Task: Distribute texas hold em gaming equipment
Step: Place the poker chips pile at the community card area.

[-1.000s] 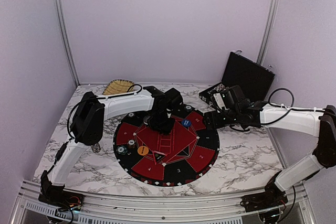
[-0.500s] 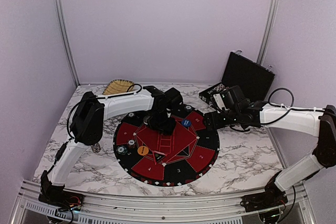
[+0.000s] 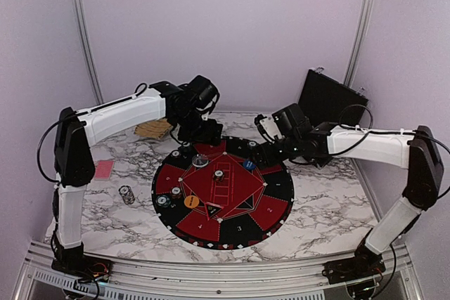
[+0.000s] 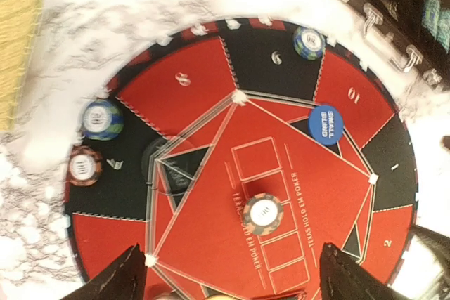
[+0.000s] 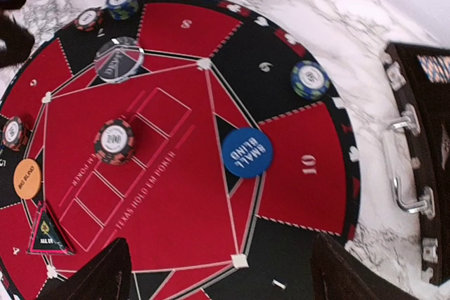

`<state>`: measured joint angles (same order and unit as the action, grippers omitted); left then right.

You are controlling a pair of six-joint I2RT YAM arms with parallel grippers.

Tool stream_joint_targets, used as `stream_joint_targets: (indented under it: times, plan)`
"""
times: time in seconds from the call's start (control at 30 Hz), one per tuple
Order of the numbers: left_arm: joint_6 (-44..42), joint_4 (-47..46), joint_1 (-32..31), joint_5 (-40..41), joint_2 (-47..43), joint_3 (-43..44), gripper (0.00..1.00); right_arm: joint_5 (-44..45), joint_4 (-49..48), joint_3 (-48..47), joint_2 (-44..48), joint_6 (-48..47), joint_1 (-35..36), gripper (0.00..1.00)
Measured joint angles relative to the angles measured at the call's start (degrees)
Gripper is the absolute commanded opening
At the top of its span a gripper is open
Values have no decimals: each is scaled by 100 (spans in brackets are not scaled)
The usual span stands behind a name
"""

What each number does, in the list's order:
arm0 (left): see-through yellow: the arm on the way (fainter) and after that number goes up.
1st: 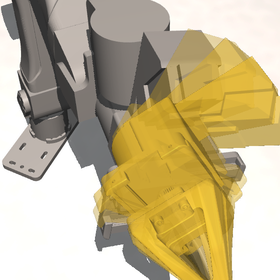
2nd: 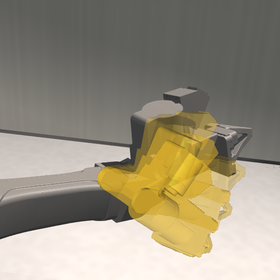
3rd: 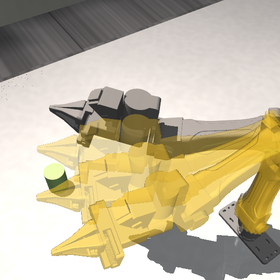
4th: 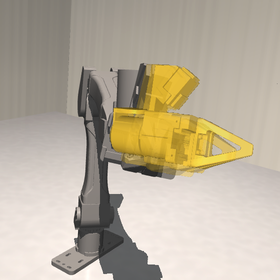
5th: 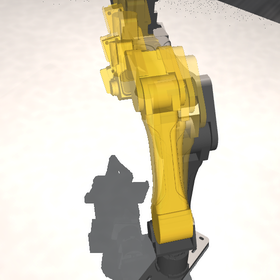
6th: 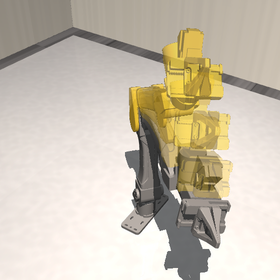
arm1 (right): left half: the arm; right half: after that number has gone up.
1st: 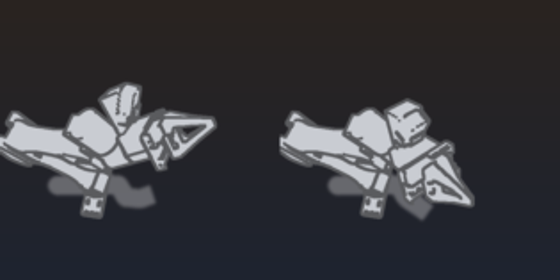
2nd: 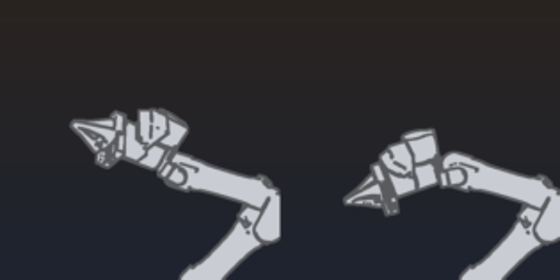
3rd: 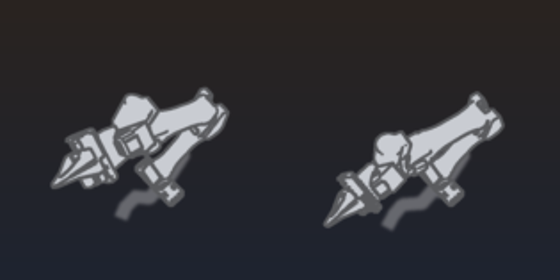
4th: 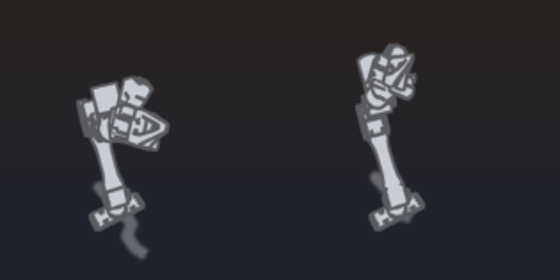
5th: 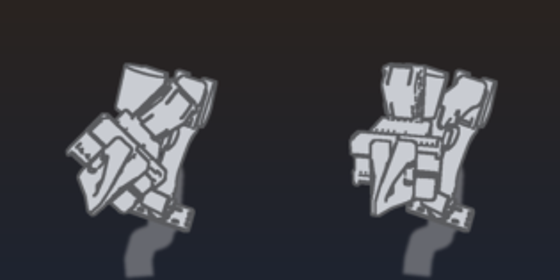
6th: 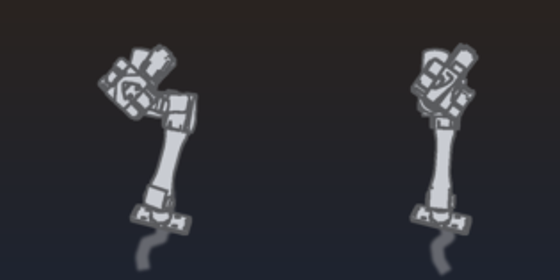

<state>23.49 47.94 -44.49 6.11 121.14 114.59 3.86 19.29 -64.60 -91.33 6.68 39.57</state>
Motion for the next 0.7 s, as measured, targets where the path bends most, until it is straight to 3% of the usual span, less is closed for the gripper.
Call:
stream_joint_targets:
  times: [0.43,0.7]
  plan:
    - [-44,-997,1770,-520,-3300,-3331,86,-577,986,-2524,-2441,-1113,592,82]
    - [-166,-1419,2347,-984,-4395,-4612,86,-721,1814,-3718,-3473,-1362,643,82]
